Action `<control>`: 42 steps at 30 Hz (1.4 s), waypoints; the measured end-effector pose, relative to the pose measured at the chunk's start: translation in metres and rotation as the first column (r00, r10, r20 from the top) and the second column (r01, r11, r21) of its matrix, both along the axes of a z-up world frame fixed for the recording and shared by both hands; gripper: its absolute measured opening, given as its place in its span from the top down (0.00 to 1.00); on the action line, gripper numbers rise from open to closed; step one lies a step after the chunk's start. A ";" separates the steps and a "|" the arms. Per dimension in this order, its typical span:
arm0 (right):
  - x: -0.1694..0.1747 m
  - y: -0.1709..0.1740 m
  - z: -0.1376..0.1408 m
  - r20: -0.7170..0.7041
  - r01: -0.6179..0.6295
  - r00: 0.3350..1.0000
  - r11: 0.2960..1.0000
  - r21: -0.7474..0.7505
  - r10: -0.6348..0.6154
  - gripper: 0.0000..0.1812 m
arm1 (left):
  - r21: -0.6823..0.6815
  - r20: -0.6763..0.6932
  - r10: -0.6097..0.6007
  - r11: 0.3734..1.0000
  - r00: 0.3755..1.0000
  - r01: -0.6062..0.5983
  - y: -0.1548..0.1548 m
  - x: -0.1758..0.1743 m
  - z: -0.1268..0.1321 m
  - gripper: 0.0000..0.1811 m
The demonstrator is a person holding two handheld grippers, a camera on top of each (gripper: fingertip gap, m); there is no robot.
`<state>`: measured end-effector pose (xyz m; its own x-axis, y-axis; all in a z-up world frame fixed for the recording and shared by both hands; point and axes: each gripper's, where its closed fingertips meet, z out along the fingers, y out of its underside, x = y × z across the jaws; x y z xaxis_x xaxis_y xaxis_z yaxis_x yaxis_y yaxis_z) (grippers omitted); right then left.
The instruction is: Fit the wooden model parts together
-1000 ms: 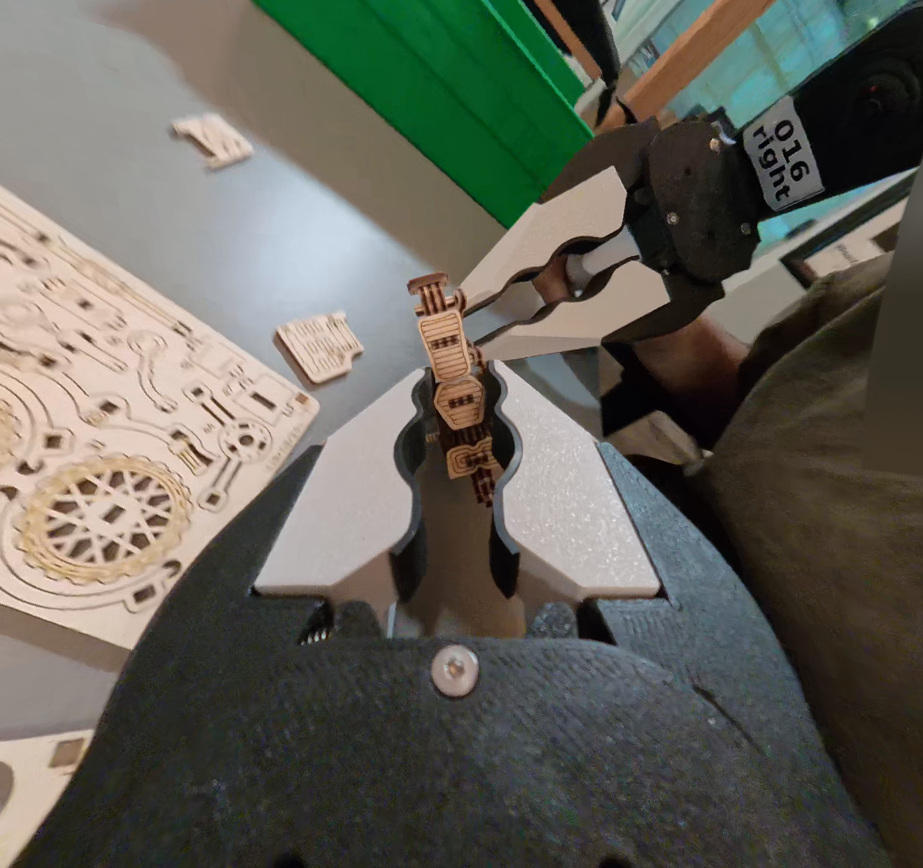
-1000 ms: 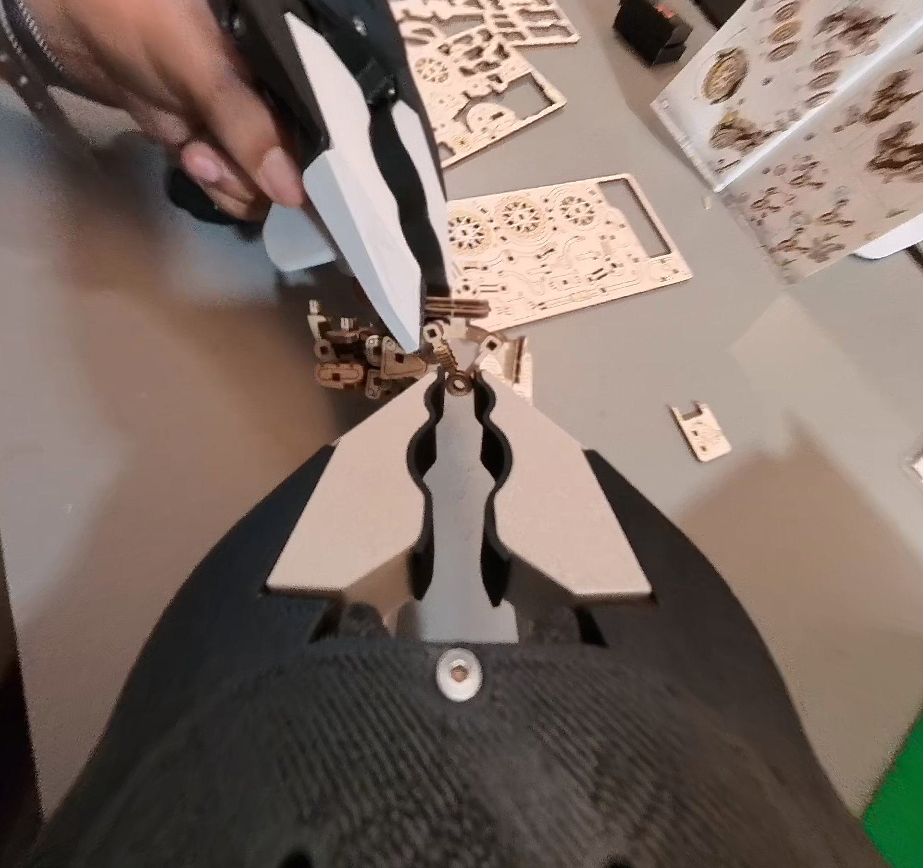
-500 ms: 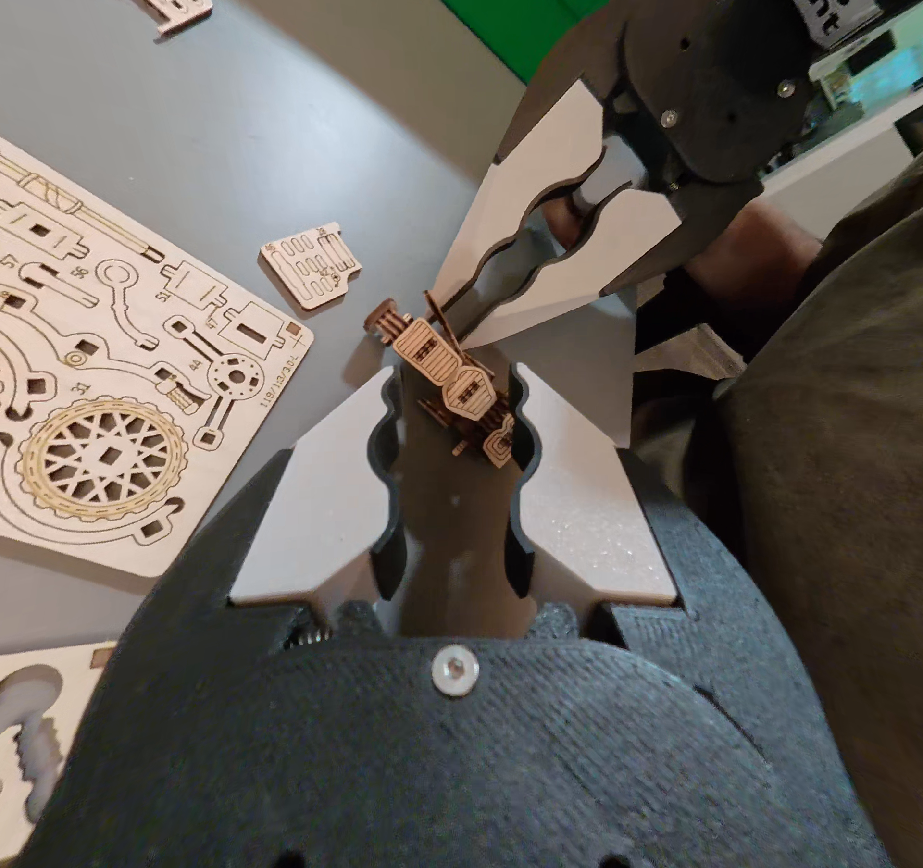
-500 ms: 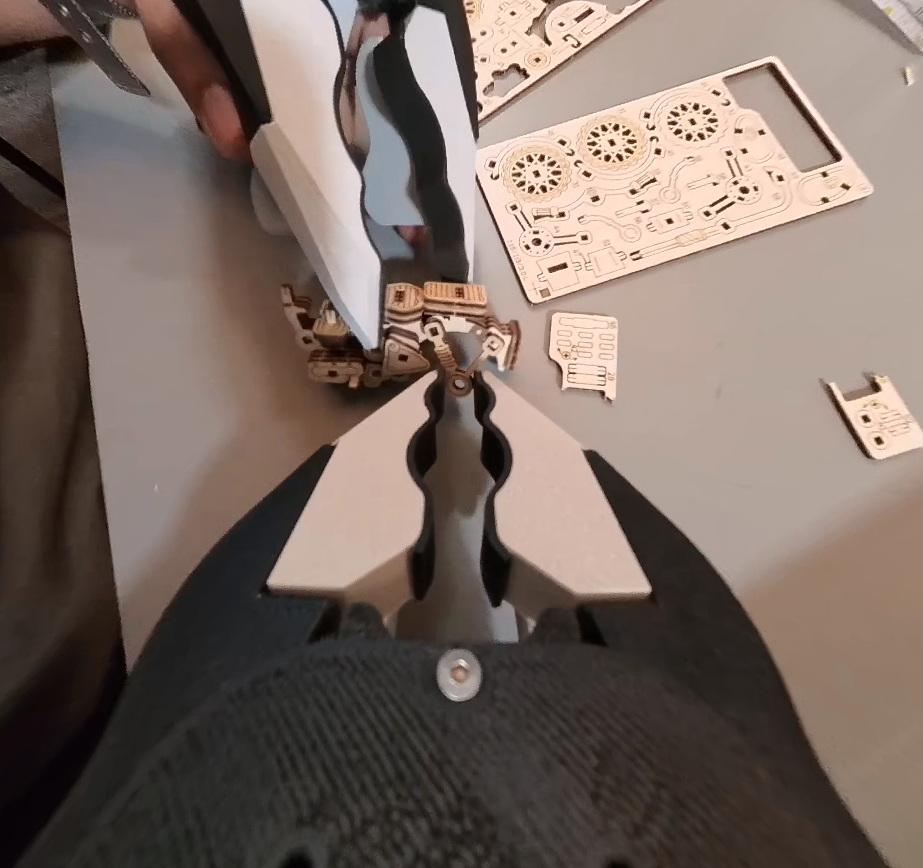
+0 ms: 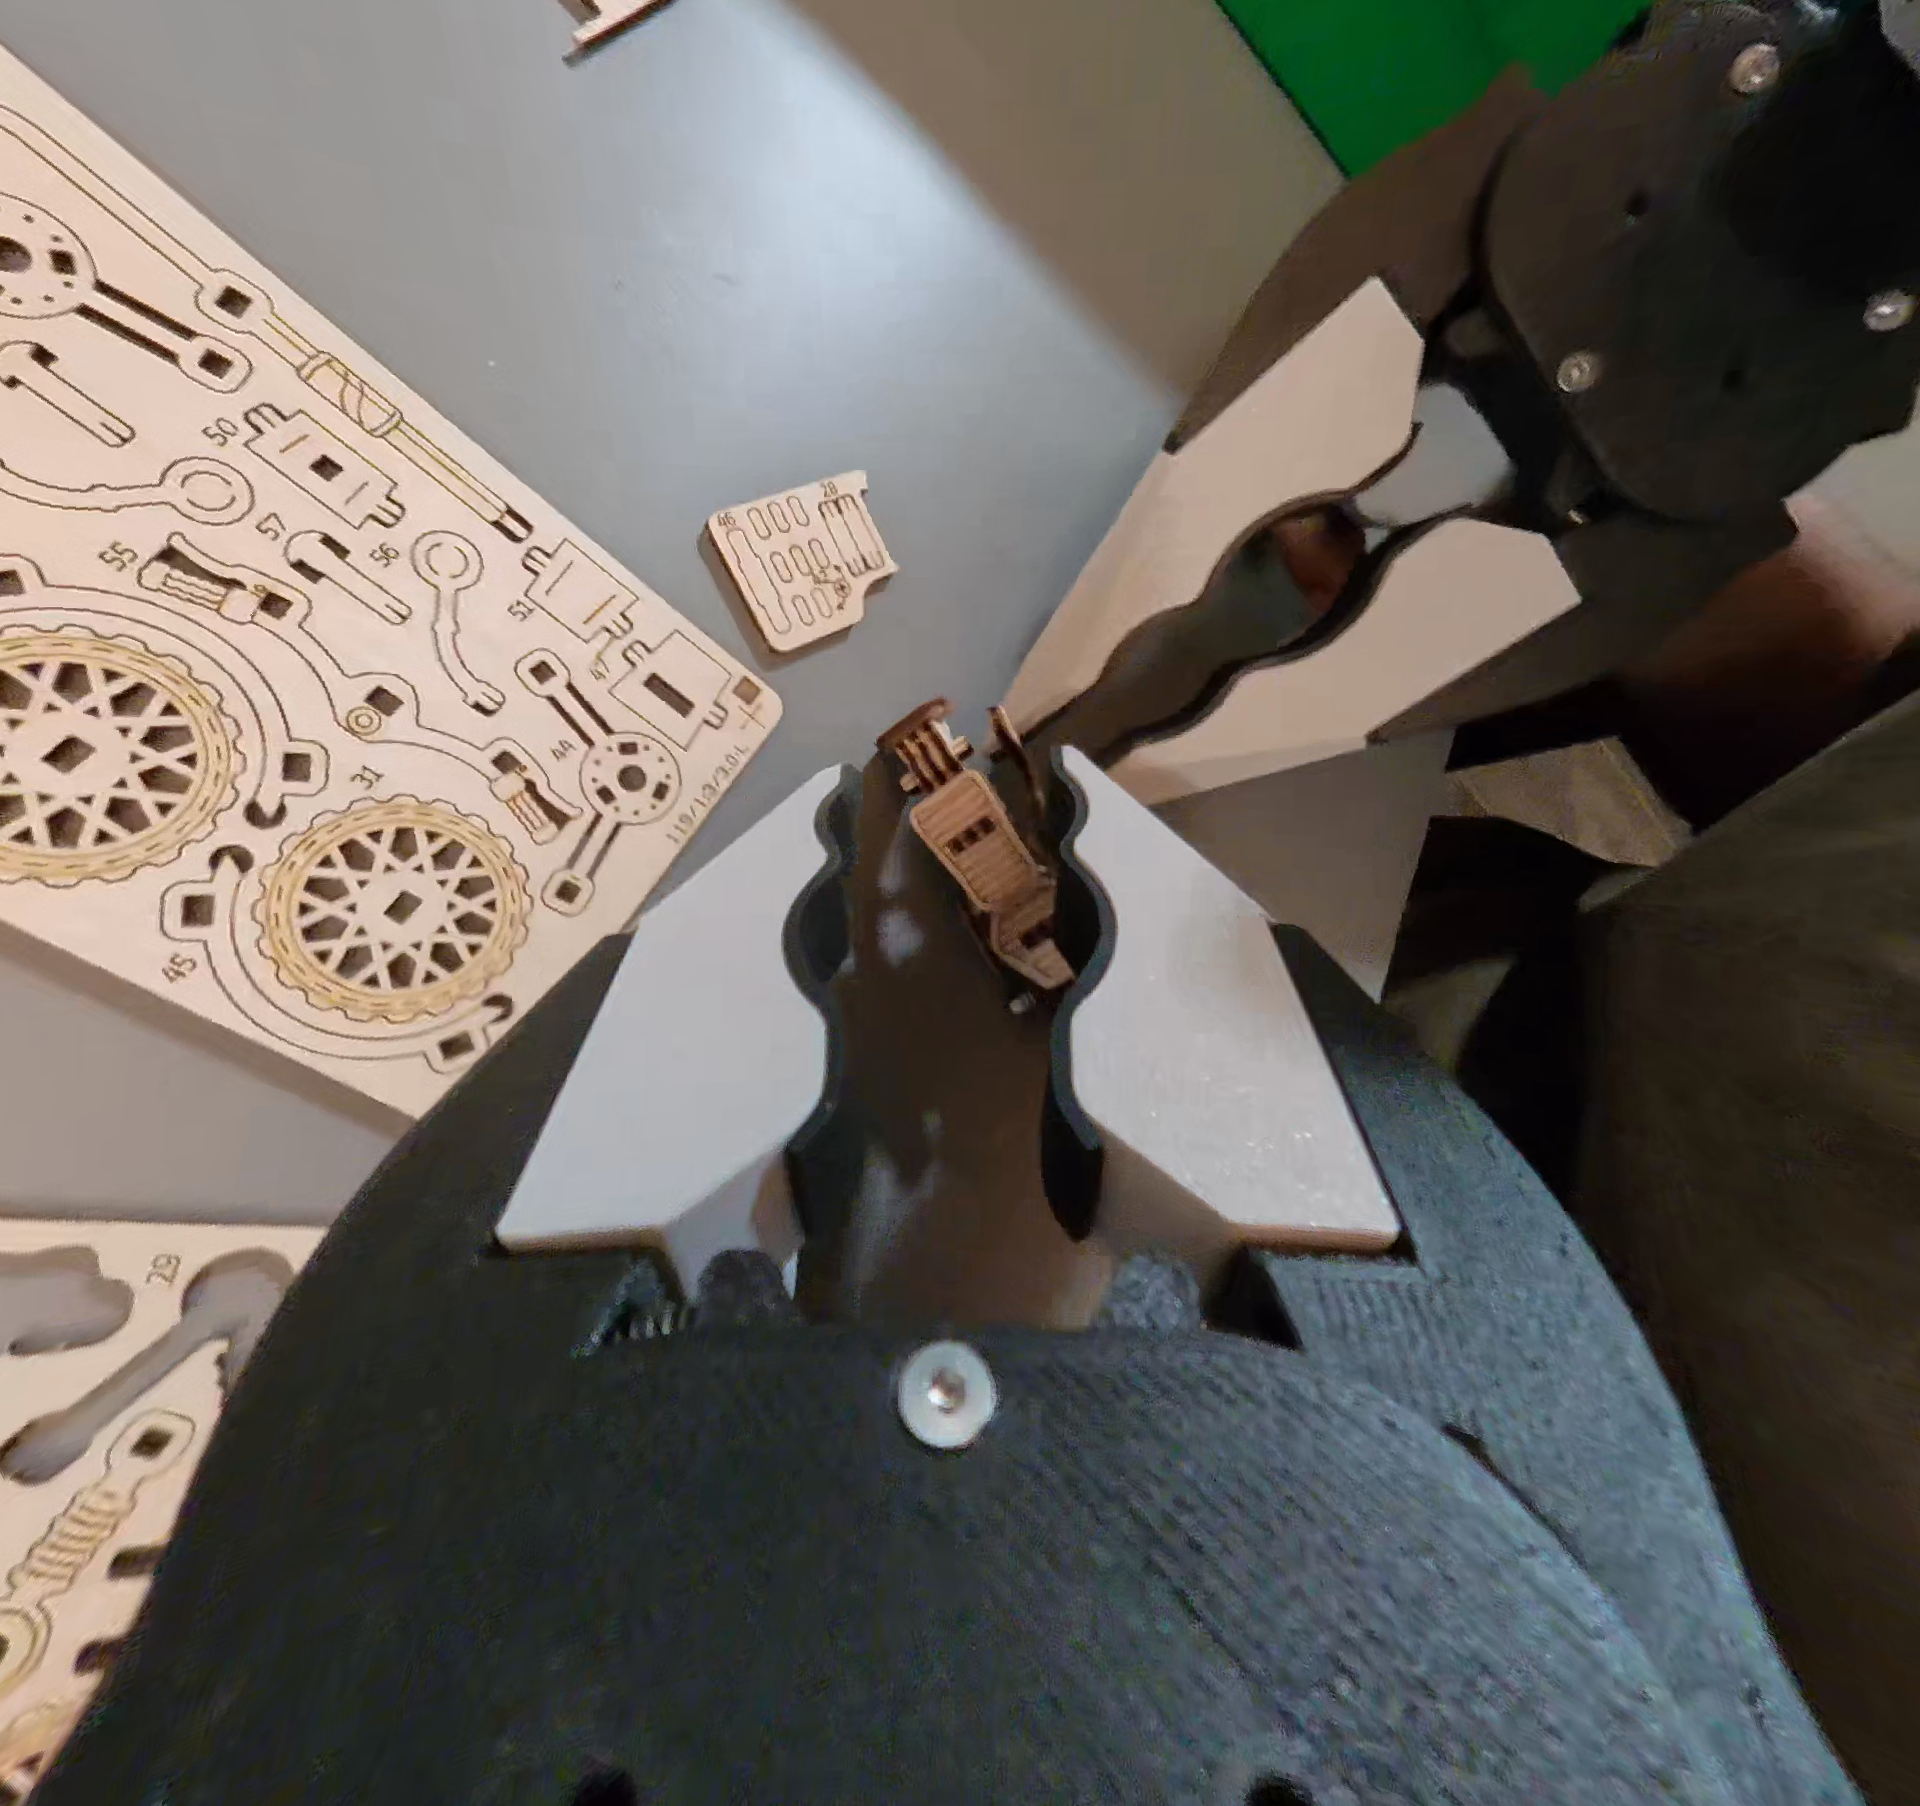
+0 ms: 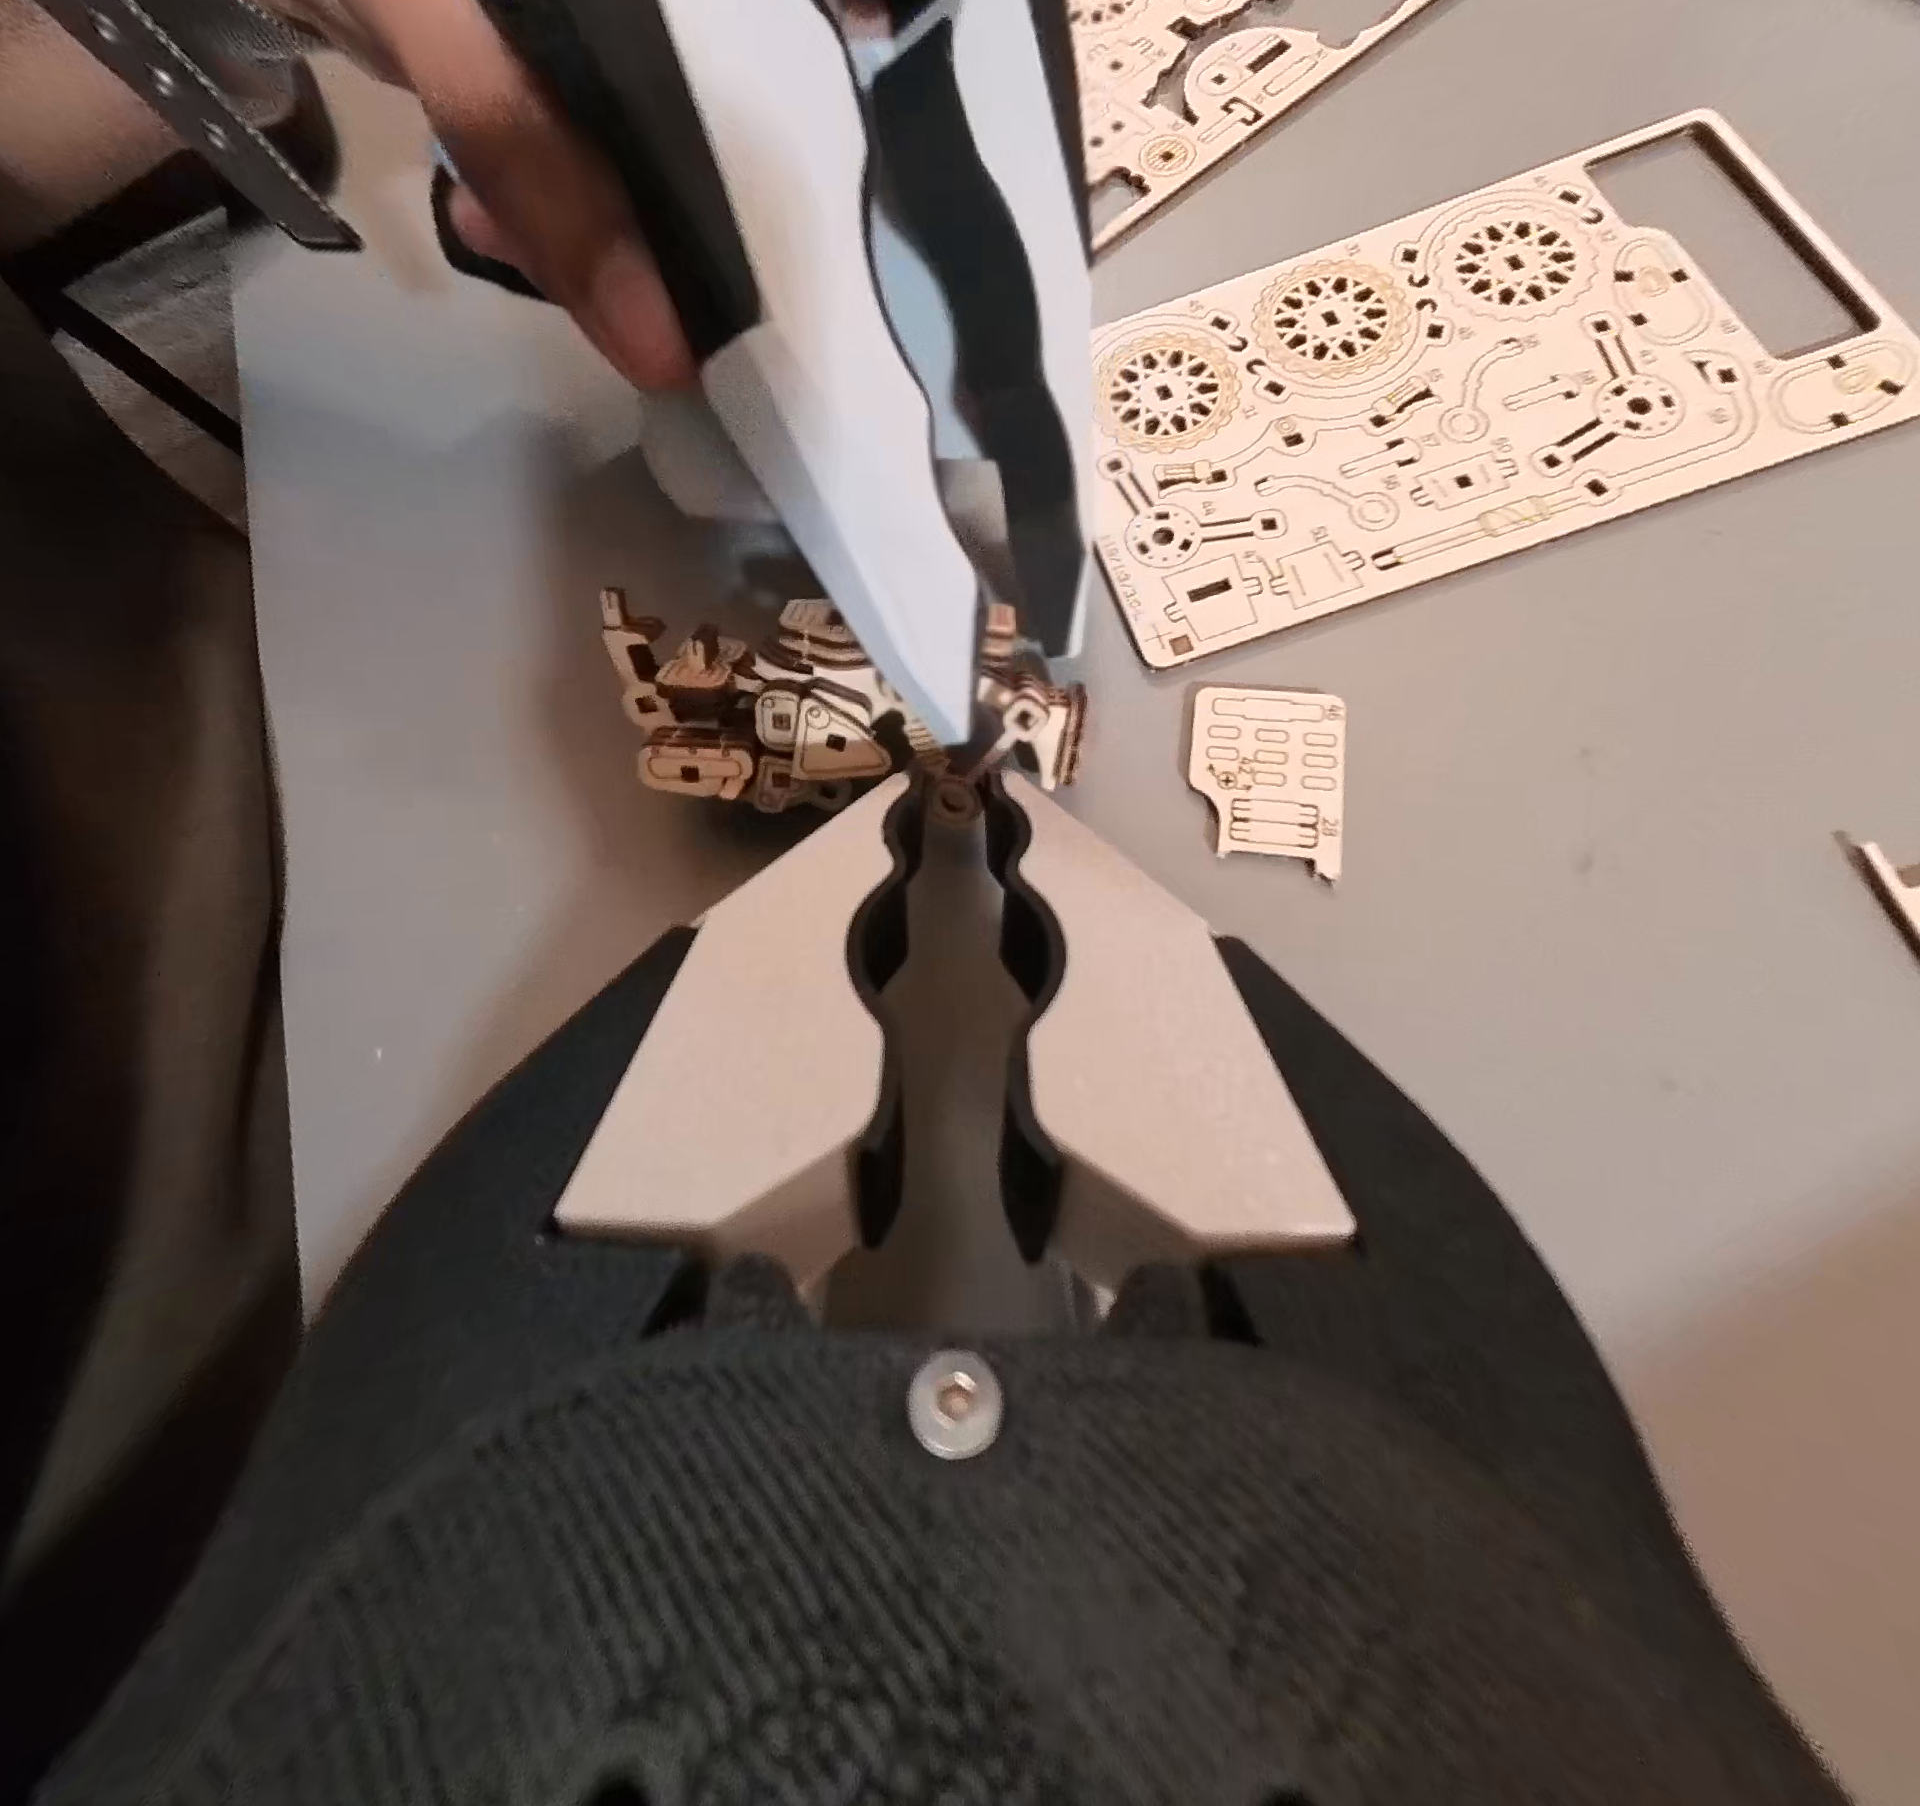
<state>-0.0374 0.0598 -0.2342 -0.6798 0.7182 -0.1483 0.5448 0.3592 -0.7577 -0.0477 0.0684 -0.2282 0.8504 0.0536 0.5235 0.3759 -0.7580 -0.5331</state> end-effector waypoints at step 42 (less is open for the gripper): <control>0.018 -0.024 0.001 0.245 0.016 0.969 0.979 -0.203 0.035 0.95 | 0.001 0.243 0.065 0.998 0.968 -0.067 -0.016 0.023 -0.005 0.89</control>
<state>-0.0196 0.0362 -0.2332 -0.6108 0.6494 -0.4529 0.7205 0.2187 -0.6581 -0.0245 0.0524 -0.2336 0.6922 0.0998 0.7148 0.5441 -0.7229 -0.4260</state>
